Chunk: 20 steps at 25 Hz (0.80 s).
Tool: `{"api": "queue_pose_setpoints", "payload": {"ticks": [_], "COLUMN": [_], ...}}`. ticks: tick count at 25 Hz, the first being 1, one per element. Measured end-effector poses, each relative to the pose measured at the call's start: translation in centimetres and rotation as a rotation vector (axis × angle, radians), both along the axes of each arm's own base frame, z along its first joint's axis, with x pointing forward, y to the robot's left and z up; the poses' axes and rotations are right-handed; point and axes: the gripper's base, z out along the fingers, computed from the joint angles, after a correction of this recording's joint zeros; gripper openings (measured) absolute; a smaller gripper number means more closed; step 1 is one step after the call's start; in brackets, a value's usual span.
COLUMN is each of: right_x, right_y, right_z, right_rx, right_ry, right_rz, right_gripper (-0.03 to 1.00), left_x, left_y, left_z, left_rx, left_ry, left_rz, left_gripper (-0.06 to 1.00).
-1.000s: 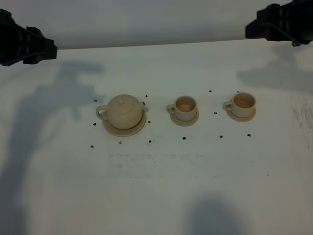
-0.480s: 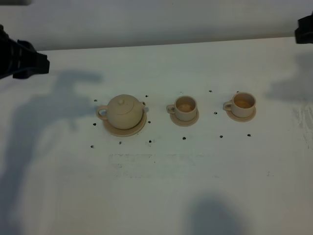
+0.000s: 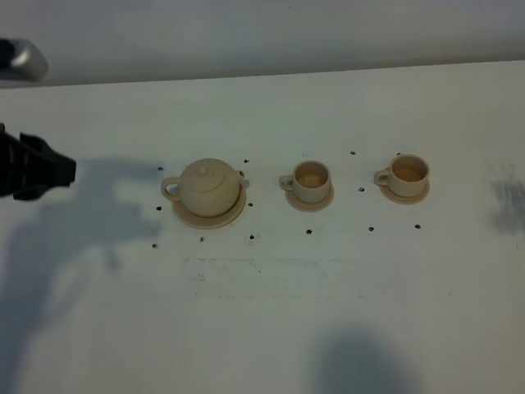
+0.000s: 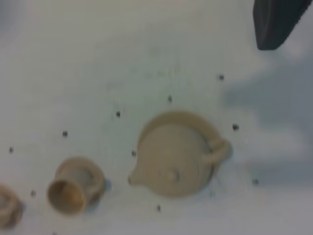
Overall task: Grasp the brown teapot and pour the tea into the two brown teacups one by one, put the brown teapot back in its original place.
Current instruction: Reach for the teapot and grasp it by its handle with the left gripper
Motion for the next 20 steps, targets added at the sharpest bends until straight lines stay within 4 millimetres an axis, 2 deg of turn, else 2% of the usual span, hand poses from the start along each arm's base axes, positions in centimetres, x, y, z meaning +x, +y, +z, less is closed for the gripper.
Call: {"api": "queue_pose_setpoints", "payload": {"ticks": [6, 11, 15, 17, 20], "right_x": [-5.7, -10.3, -13.1, -14.4, -15.6], "right_y": [-0.8, -1.3, -1.4, -1.4, -1.4], "right_z": [0.6, 1.7, 2.0, 1.7, 0.1], "right_rx": [-0.044, -0.04, -0.021, -0.015, -0.012], "right_ry": [-0.113, -0.249, -0.332, -0.361, -0.364], "right_rz": [-0.072, -0.138, -0.15, -0.151, -0.153], "right_gripper": [0.45, 0.45, 0.45, 0.45, 0.45], "left_x": [0.2, 1.5, 2.4, 2.6, 2.6], "left_y": [-1.1, -0.8, -0.8, -0.6, -0.4], "left_z": [-0.7, -2.7, -4.0, -4.1, -4.1], "left_rx": [0.036, 0.105, 0.133, 0.16, 0.189], "left_ry": [0.013, 0.068, 0.105, 0.098, 0.085], "left_rz": [-0.09, -0.111, -0.122, -0.128, -0.134], "left_gripper": [0.41, 0.41, 0.41, 0.41, 0.41]}}
